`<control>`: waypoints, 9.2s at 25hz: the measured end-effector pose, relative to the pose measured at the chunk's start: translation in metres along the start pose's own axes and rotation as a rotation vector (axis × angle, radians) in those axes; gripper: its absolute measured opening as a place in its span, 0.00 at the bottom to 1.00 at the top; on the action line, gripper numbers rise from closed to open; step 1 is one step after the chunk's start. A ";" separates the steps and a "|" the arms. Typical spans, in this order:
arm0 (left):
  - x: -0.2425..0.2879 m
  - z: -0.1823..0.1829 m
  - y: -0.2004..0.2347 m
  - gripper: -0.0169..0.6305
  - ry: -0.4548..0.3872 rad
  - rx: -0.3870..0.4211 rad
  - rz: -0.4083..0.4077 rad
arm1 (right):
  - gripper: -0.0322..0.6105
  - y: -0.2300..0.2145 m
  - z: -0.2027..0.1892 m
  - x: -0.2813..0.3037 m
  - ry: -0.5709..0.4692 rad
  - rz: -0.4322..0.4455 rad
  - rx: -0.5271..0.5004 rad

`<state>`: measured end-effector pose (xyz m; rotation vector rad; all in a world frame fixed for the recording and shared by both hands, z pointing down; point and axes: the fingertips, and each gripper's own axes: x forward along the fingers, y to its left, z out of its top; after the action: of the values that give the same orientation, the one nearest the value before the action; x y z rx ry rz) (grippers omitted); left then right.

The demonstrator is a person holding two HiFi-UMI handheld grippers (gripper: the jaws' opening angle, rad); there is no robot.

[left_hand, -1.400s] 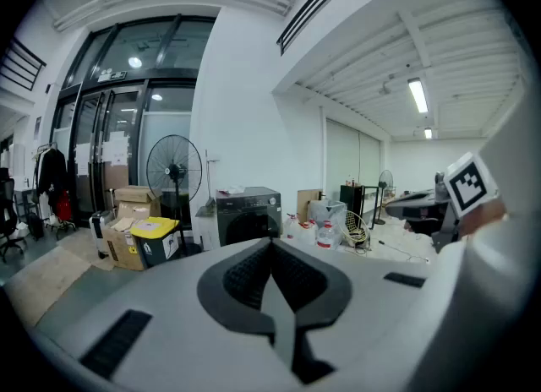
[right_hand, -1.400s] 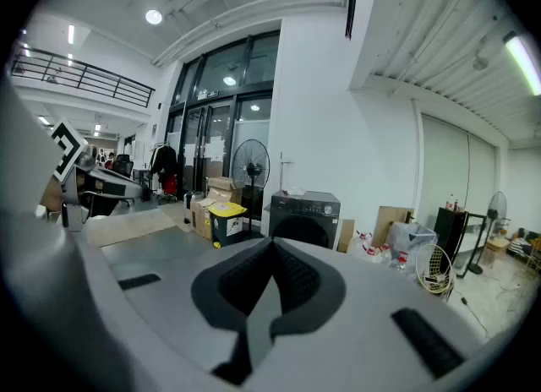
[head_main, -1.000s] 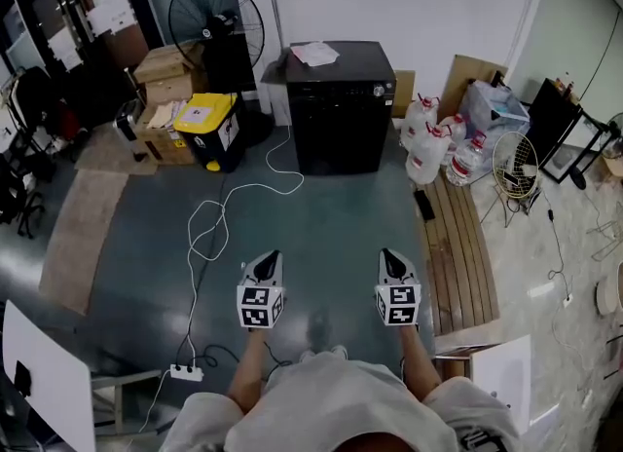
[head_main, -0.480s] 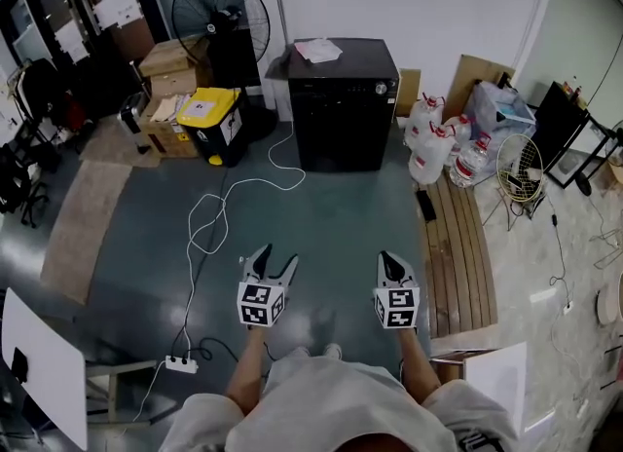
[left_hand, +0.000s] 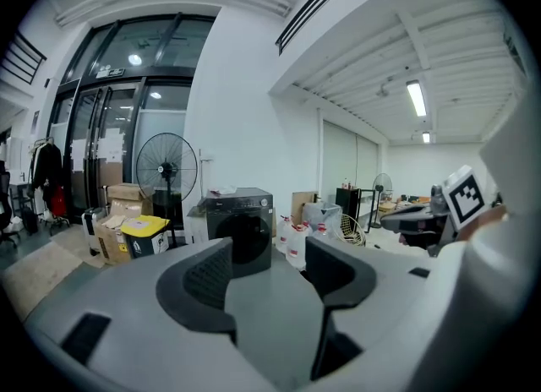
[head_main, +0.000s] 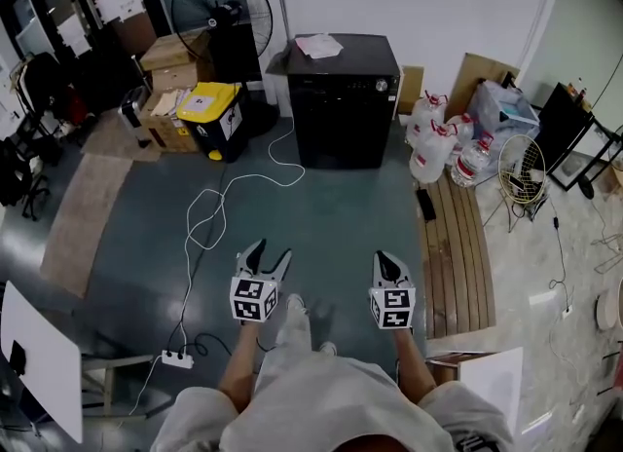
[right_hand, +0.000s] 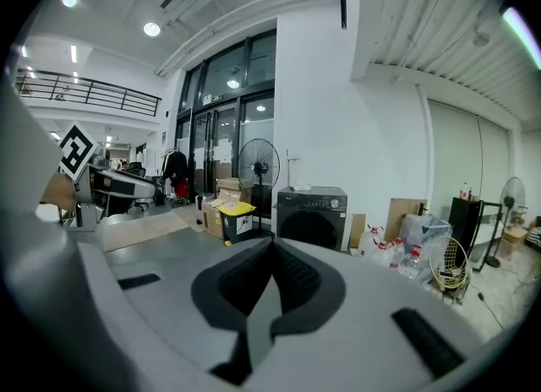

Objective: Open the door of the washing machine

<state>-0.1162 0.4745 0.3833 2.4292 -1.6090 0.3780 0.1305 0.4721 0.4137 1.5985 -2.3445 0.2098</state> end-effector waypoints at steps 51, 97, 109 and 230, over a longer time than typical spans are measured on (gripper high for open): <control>0.316 0.079 0.244 0.43 0.031 -0.013 -0.112 | 0.05 -0.026 0.100 0.374 0.098 -0.066 -0.001; 0.671 0.076 0.320 0.45 0.229 0.041 -0.053 | 0.05 -0.179 0.085 0.692 0.245 0.130 0.039; 0.733 0.006 0.348 0.47 0.274 0.056 -0.121 | 0.05 -0.170 0.031 0.728 0.285 0.084 0.042; 0.770 -0.208 0.110 0.20 0.544 0.143 -0.665 | 0.05 -0.291 -0.176 0.626 0.389 -0.464 0.294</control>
<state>0.0489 -0.1741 0.8301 2.4748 -0.5346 0.9340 0.2165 -0.1397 0.7686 1.9716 -1.6606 0.7115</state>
